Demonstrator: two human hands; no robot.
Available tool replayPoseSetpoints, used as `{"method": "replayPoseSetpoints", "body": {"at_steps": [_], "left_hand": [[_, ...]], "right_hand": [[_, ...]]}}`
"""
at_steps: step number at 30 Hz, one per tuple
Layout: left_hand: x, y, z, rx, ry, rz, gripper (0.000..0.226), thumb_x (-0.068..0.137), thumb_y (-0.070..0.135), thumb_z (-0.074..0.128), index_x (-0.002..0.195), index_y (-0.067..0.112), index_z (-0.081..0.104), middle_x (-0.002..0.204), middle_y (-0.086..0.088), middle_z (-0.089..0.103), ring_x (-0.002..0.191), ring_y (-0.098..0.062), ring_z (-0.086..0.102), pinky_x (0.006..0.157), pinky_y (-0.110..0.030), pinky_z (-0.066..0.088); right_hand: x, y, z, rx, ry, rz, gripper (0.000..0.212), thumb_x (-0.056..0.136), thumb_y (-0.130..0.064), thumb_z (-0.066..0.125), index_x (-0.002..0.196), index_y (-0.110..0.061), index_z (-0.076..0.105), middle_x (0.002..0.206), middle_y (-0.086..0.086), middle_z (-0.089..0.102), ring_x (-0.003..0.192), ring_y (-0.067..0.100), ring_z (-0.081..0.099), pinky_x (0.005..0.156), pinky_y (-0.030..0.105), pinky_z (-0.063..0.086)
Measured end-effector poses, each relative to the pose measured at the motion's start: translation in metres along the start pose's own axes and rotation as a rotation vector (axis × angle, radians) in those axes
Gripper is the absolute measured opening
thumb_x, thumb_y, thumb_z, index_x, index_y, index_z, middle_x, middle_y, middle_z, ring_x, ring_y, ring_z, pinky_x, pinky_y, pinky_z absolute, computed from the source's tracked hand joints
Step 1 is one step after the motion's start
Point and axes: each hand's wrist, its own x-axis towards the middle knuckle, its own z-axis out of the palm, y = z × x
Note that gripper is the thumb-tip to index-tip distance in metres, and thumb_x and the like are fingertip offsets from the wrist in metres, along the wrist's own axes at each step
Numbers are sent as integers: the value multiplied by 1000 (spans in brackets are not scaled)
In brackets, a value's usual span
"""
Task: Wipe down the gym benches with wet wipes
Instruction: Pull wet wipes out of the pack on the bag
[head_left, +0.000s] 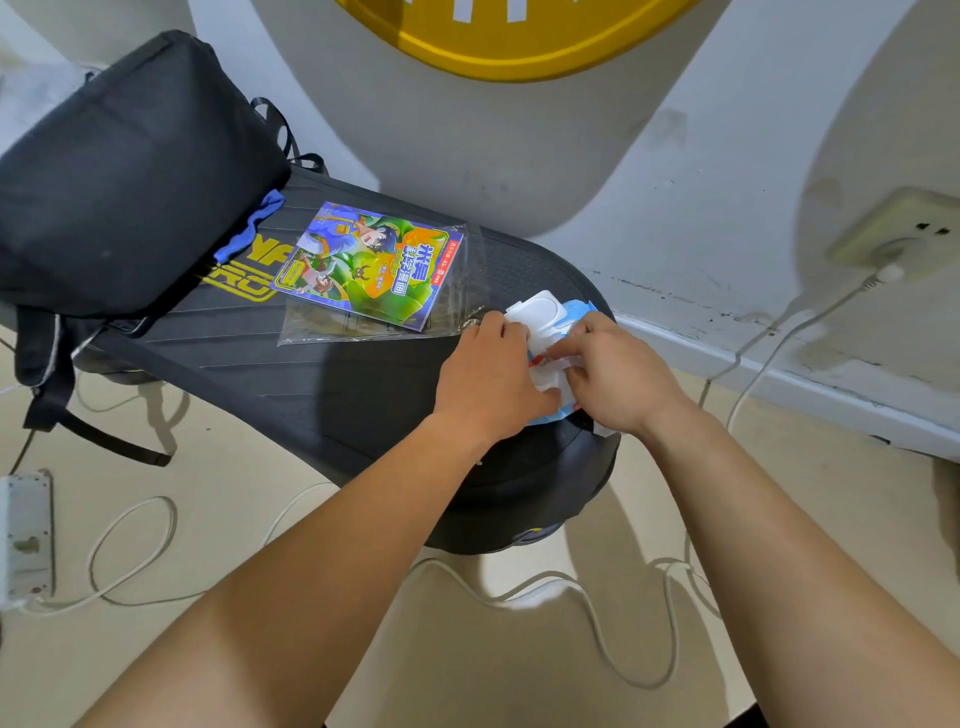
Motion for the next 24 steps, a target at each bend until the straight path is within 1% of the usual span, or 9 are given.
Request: {"method": "replayPoseSetpoints", "body": {"at_steps": [5,9,12,15,16,18,20,22,24], "left_hand": [[-1,4,-7,16,16,13,72,72,63,70,123,14,55,117,-2,50,106,-21,54,82,-35,49],[4,5,-18,-26,52,36,70,78,64,68,129,18,53,120,-1,54,104,-18,57,85,-34,51],[2,5,-17,-48,92,86,70,80,60,71,134,19,51,124,0,56,106,-17,59,84,-28,46],[-2,0,-13,-105,116,111,69,77,54,77,131,18,55,121,0,60,104,-16,60,83,-25,44],[-3,-3,-13,-136,111,104,68,76,51,79,131,18,55,121,0,60,104,-15,60,84,-24,44],[-3,-8,-16,-206,101,78,67,74,45,82,129,21,53,120,3,61,104,-13,58,85,-23,45],[-3,-11,-19,-247,96,66,67,72,44,85,126,23,51,117,6,61,100,-9,58,84,-23,48],[-4,-11,-19,-263,80,69,66,71,45,85,123,25,50,115,8,61,98,-8,58,82,-22,49],[-6,-10,-19,-276,65,71,65,71,45,86,122,26,49,115,8,61,98,-8,59,82,-21,49]], "right_hand": [[-2,3,1,40,0,-4,44,95,-15,49,130,-36,63,123,-3,48,110,24,54,88,43,51],[-3,3,-3,38,31,-32,43,96,-17,49,130,-39,63,119,-1,45,106,24,50,86,41,49],[1,3,-4,5,7,28,38,97,-16,47,129,-27,63,120,-1,43,104,22,49,86,39,48],[3,1,-4,26,-39,50,35,96,-10,47,126,-18,61,121,-4,46,105,23,53,91,40,51],[3,1,-5,57,-20,26,38,94,-7,48,126,-20,63,122,-4,49,105,23,55,91,39,51],[1,1,-5,173,98,-31,45,89,1,49,122,-23,68,116,-4,56,101,21,57,86,33,51],[0,1,-3,422,243,22,38,88,1,52,113,-24,67,107,-7,64,94,16,62,75,20,48],[0,3,-1,666,350,110,29,87,-2,61,99,-28,60,98,-8,64,83,12,62,64,11,44],[2,2,1,644,395,108,28,83,-1,67,87,-28,60,97,-5,62,79,14,58,60,5,39]]}}
